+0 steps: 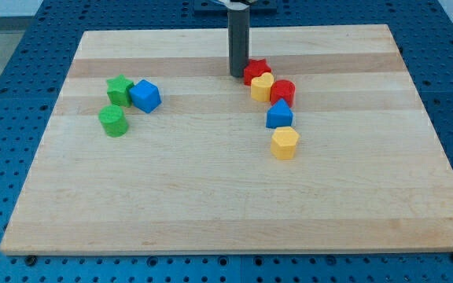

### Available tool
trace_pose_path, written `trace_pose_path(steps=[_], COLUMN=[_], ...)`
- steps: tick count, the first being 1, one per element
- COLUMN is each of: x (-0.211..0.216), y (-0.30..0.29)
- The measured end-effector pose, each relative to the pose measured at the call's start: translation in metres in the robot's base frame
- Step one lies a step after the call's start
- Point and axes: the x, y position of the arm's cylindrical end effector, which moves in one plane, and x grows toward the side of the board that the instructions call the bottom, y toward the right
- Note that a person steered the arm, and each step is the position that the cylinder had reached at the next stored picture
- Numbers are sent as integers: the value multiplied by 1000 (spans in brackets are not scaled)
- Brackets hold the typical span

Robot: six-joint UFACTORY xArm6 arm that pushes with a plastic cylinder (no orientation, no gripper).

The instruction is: Slide the red star into the heart

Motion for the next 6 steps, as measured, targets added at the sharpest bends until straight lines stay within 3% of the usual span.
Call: trace_pose_path(steps=[2,6], x=[14,185], y=[-31,-33])
